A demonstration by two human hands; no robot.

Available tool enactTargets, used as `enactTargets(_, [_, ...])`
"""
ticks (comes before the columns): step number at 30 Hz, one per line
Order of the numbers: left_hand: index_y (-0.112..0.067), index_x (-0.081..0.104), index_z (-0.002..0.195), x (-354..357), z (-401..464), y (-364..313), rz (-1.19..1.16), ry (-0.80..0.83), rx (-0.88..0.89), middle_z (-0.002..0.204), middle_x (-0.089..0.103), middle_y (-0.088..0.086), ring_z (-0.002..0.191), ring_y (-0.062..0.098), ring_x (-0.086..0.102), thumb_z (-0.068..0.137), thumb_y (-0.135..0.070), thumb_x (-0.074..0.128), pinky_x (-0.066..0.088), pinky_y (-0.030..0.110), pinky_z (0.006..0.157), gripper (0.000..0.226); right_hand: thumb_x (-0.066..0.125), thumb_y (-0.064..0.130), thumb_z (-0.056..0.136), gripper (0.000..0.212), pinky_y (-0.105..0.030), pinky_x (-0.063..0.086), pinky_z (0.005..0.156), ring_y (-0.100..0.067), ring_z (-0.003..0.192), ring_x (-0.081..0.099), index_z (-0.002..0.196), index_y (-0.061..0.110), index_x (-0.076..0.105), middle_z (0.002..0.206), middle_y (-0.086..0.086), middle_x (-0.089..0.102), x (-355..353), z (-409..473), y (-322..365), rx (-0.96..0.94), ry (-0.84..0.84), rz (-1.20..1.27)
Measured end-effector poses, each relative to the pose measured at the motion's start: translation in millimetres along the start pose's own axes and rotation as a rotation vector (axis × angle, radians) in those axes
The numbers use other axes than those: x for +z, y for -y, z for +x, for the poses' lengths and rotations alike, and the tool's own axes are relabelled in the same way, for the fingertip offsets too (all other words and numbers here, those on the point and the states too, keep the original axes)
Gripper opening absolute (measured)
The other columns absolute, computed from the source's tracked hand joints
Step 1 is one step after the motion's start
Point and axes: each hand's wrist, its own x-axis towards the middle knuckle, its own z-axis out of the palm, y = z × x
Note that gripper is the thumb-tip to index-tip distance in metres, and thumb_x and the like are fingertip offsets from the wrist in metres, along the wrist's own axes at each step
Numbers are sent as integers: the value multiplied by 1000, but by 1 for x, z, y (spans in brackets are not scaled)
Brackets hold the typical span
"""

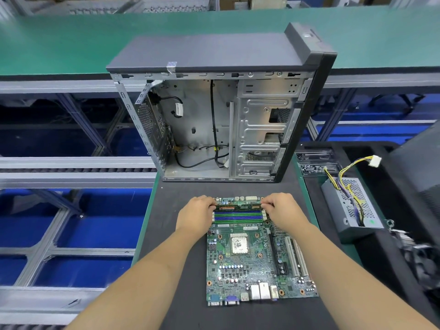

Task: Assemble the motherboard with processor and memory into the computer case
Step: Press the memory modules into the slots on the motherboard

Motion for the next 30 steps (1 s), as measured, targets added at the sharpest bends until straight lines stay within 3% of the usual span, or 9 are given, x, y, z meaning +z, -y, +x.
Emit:
enactTargets(11, [-27,68,112,-1,-3,0,0,-24,21,110,64,-12,107,13,53,103,-26,48,43,29,73,22,60,17,102,23,-34,51,101,-22,111,66,116,13,77,121,-4,74,-3,-3,-2,-8,-11,27])
enactTargets(19, [-26,69,111,-1,-4,0,-38,-25,3,110,65,-11,106,15,55,102,-25,50,50,33,79,21,55,11,103,25,-35,51,98,-24,111,65,117,10,76,124,-4,72,-2,0,-3,-9,17,28])
enactTargets(30, [-26,68,113,-4,-3,-1,-15,4,21,112,65,-12,108,14,54,102,-26,49,51,34,81,22,59,17,102,21,-38,54,89,-21,91,64,102,12,80,109,5,67,-6,4,-6,-27,14,-45])
